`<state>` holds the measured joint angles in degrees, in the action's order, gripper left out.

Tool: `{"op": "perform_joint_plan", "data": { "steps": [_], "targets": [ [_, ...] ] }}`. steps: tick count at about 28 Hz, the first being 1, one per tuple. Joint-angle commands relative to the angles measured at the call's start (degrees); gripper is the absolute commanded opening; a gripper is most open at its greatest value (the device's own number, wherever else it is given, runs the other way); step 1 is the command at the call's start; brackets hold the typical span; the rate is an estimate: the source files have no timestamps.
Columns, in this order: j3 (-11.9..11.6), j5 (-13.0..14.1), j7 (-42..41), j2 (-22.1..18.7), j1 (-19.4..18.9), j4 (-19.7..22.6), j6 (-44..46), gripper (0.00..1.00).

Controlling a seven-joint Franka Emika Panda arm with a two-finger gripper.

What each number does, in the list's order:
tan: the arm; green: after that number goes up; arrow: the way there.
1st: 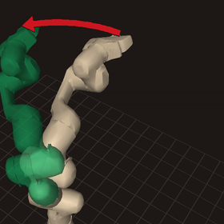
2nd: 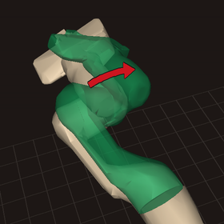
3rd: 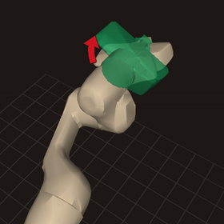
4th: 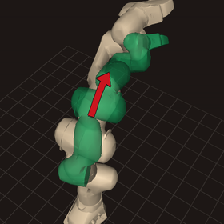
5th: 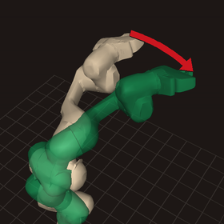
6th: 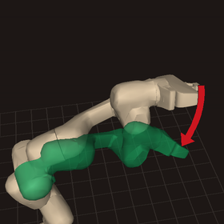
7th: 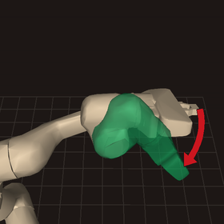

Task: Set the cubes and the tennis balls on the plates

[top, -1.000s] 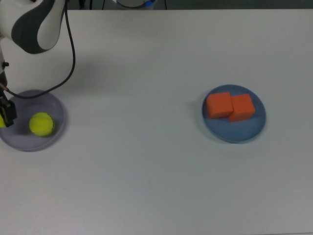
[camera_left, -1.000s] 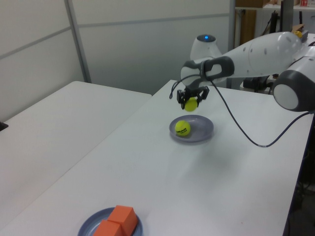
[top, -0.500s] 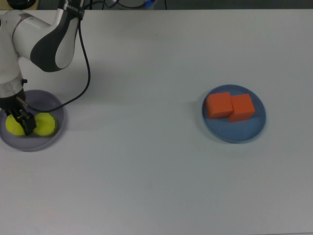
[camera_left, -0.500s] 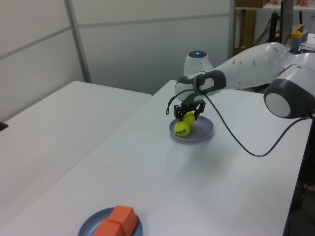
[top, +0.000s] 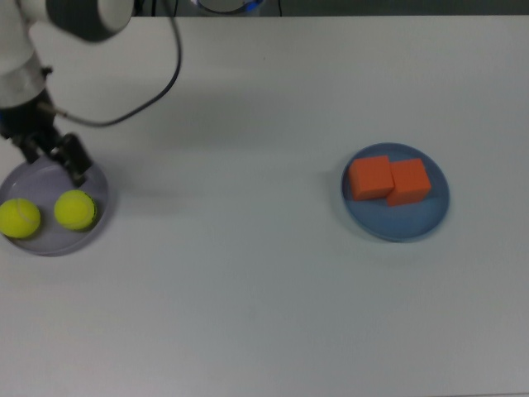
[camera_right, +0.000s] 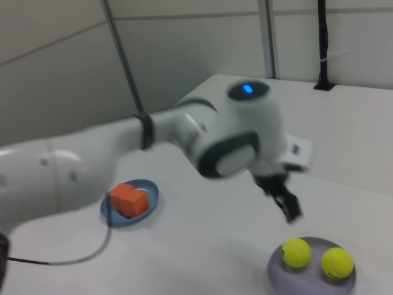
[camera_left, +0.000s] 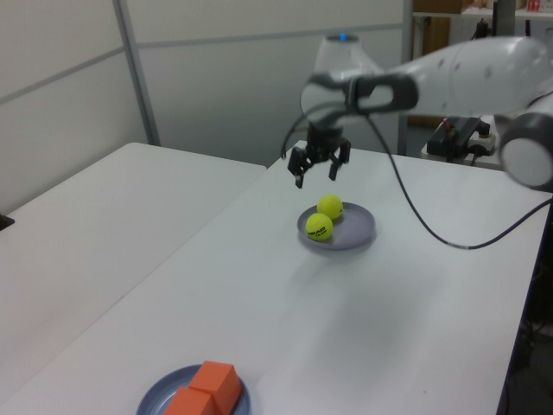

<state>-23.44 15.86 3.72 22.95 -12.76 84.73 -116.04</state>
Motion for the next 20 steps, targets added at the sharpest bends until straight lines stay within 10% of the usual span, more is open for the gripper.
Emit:
{"op": "perform_joint_plan", "data": {
  "steps": [1,6,20],
  "targets": [
    [1.4,-1.4,-2.0,-7.3,-4.0,3.1,7.2,1.0],
    [6.6,-6.7,-1.6,-11.1,-4.2,3.1,13.6,1.0],
    [11.7,-9.5,-1.0,-18.0,-4.2,7.1,17.5,1.0]
  ]
}}
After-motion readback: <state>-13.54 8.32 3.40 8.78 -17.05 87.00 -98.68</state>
